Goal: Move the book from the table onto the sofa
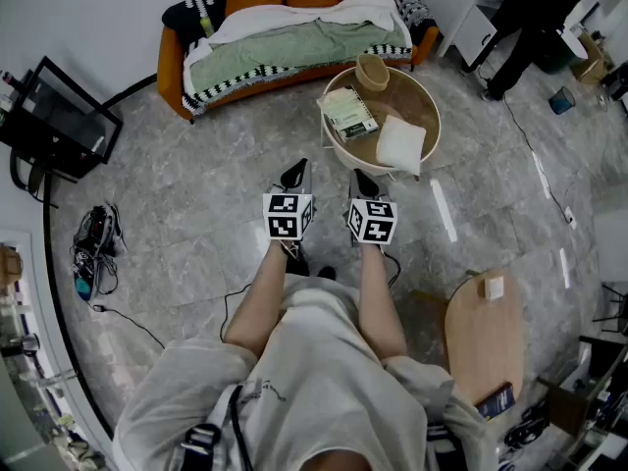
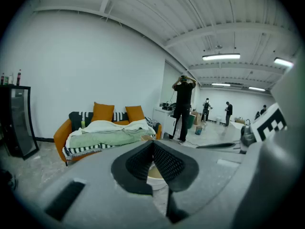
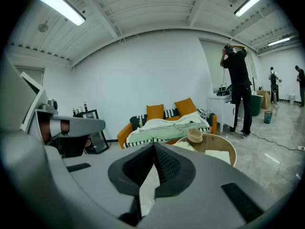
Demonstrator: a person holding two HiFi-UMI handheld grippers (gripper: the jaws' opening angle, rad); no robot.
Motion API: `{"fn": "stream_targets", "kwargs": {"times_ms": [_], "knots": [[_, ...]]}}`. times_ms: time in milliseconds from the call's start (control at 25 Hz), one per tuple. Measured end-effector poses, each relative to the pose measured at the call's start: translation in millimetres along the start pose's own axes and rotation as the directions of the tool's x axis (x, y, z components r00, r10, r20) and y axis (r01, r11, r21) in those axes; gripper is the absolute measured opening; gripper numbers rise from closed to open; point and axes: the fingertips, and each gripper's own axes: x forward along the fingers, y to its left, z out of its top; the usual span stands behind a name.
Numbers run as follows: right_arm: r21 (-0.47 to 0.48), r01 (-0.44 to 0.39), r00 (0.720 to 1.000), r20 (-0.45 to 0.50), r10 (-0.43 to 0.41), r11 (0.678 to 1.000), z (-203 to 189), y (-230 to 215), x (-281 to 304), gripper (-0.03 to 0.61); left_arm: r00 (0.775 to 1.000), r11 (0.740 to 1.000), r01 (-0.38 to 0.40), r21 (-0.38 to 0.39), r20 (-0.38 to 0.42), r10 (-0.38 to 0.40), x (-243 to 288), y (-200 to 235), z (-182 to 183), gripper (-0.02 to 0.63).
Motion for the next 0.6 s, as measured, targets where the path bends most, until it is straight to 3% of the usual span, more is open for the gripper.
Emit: {"fn": "stream_targets", "kwargs": {"times_ms": [80,160,280,480,600], "knots": [[0.037,-0.001,1.000,-0.004,0.001,0.999,-7.9,-3.1,0.8,0.006,0.999,1.000,-0.011,-0.007,0.033,0.012,4.4,-1.8,9.4,0.009],[0.006,-0.004,0.999,-0.035,0.004,1.000,-26.4,0.5,0.6,0.006,0.999,1.000,-0.020,0.000,0.046,0.020,5.3,-5.7,10.3,0.009],[-0.063,-0.007,0.996,-0.087,0.002,0.998,-55.5,12.6,0.7,0.006,1.000,0.999,-0.016,0.038,0.012,0.015,-0.9,-11.1,-6.0,0.009],[-0.129,-0.004,0.997,-0.079,-0.006,0.992,-58.6,24.5,-3.4,0.006,0.999,0.999,-0.025,0.030,-0.048,0.026,-9.8,0.5,-38.6,0.009],[-0.093,0.034,0.997,-0.065,-0.040,0.995,-59.9,9.4,-5.8,0.006,0.997,1.000,-0.005,0.030,-0.075,0.007,-3.1,-2.8,-51.0,0.009]]}}
